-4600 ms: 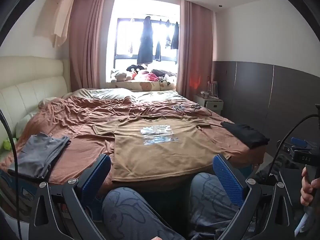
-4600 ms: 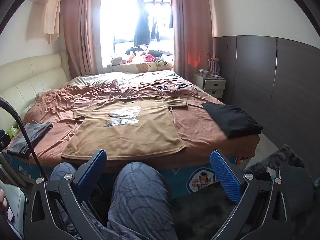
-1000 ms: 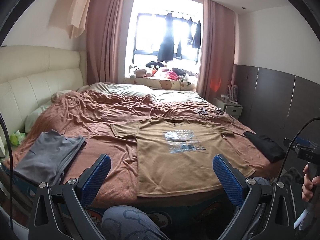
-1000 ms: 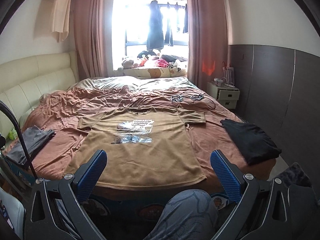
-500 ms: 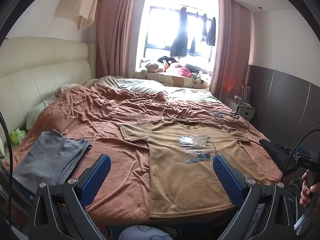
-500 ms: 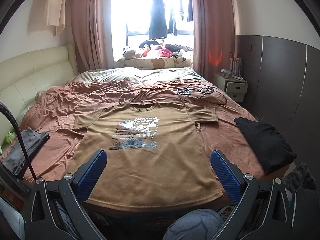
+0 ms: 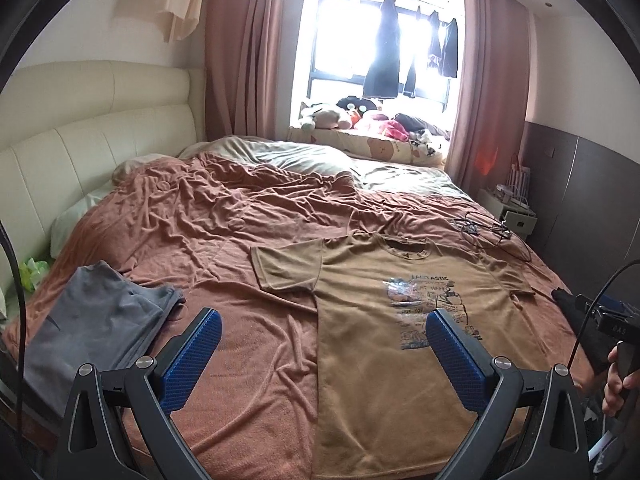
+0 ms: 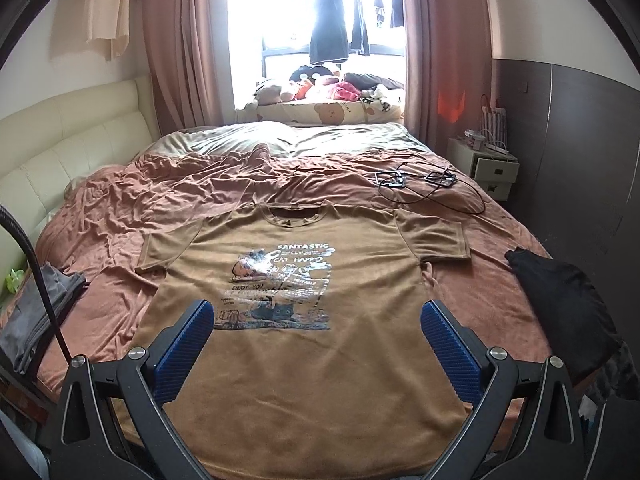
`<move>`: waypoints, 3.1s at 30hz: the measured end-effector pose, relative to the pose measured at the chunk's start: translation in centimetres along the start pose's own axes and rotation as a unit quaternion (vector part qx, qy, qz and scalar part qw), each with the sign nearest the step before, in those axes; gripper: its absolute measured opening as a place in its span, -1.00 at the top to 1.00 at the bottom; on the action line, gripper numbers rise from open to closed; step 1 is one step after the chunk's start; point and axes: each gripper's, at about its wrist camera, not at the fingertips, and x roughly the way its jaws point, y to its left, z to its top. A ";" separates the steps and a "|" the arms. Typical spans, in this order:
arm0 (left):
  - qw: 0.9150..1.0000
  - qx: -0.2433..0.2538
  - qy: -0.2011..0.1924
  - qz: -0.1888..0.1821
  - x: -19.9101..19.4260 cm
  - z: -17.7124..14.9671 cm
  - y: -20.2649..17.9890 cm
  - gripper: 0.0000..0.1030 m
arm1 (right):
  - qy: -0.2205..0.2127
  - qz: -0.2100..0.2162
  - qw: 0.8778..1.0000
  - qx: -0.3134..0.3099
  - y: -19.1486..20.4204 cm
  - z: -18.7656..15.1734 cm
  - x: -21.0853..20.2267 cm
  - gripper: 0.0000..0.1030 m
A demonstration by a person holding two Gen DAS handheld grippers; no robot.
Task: Fold small clothes
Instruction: 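Move both grippers toward the tan t-shirt lying on the bed, then close the left gripper on the edge of the sleeve nearest it, then fold the held sleeve over the shirt body with left gripper while right gripper presses the shirt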
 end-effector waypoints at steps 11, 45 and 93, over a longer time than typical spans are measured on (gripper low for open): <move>0.998 -0.027 0.052 0.032 8.1 2.2 0.7 -0.99 | 0.038 0.017 0.999 -0.004 -0.3 3.3 7.4 -1.00; 0.968 -0.137 0.204 0.041 34.3 4.2 11.9 -0.08 | 0.134 0.107 0.985 0.018 3.9 9.5 30.9 -0.66; 0.954 -0.194 0.225 -0.034 42.5 7.6 13.5 0.92 | 0.322 0.316 0.883 0.130 20.1 5.9 53.8 0.90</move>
